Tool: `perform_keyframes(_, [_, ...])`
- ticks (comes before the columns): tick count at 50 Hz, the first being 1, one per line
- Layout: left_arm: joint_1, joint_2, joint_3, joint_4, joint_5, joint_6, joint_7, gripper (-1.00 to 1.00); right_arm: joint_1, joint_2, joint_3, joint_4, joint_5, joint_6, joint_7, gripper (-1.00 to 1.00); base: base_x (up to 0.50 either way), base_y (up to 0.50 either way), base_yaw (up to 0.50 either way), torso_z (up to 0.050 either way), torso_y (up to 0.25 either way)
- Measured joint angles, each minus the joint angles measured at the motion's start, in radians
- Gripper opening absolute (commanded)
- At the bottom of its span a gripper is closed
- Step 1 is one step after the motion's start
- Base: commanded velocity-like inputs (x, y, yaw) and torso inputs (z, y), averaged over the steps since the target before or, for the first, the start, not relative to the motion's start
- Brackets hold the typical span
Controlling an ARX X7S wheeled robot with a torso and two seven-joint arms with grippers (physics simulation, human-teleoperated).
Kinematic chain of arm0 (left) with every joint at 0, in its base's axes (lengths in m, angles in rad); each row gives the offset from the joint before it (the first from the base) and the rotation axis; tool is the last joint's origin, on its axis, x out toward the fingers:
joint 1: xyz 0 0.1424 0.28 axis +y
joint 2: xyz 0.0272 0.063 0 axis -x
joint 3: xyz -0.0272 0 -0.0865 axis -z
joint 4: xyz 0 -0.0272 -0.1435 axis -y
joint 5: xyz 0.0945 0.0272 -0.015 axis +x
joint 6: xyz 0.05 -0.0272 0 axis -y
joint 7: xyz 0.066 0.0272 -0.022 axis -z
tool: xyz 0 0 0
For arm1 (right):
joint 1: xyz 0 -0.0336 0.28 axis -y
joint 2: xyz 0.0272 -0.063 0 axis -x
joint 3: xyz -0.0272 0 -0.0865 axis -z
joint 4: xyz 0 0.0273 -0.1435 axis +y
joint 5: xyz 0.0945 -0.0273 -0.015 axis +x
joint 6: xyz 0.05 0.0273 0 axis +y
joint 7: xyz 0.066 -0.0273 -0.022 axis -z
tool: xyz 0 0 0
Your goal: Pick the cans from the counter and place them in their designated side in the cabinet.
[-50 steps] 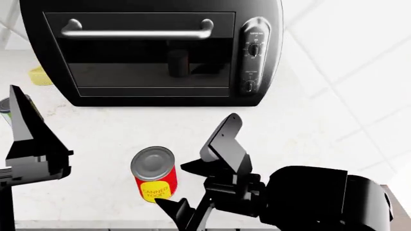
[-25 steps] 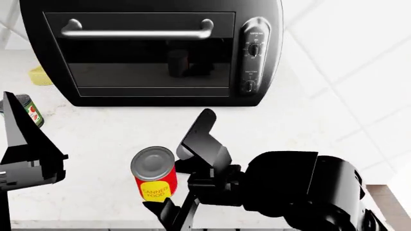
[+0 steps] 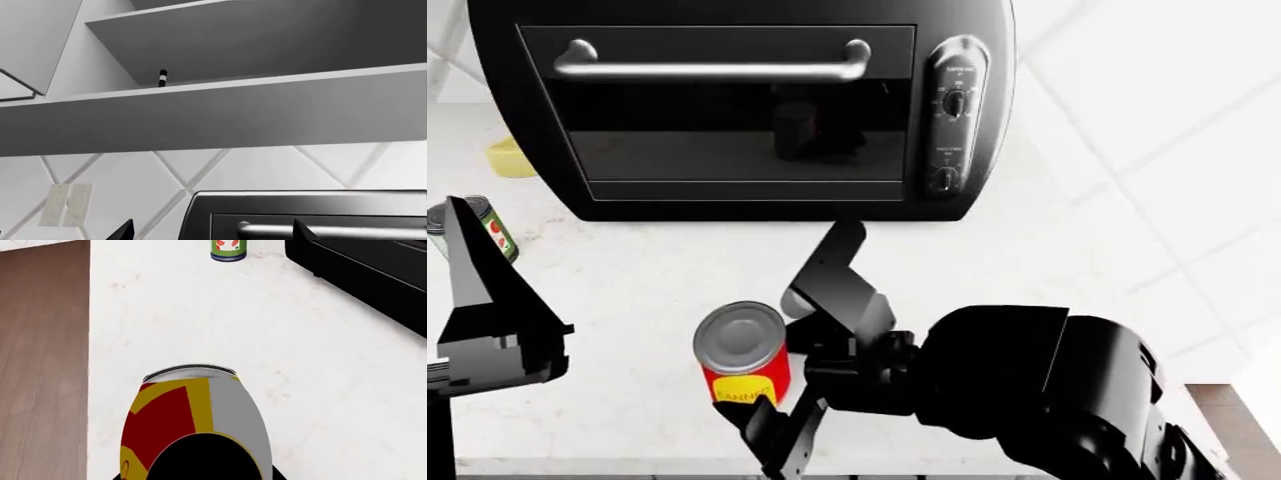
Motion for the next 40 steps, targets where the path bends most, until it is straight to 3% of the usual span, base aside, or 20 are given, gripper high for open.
perform_keyframes(20, [-0.014,-0.034,0.012,0.015,-0.016,-0.069,-0.015,1.0,-0.05,-0.014,0.19,-0.205,0.148,0.048,0.287,-1.0,0.0,0.0,0.0,0.0,0.001])
perform_keyframes(30, [-0.028,-0.069,0.02,0.032,-0.037,-0.209,-0.044,1.0,0.01,-0.05,0.324,-0.3,0.379,0.127,0.579,-1.0,0.0,0.0,0.0,0.0,0.0])
perform_keyframes(40, [-0.04,-0.105,0.016,0.058,-0.089,-0.387,-0.08,1.0,0.034,-0.058,0.38,-0.339,0.48,0.138,0.714,-1.0,0.0,0.0,0.0,0.0,0.0])
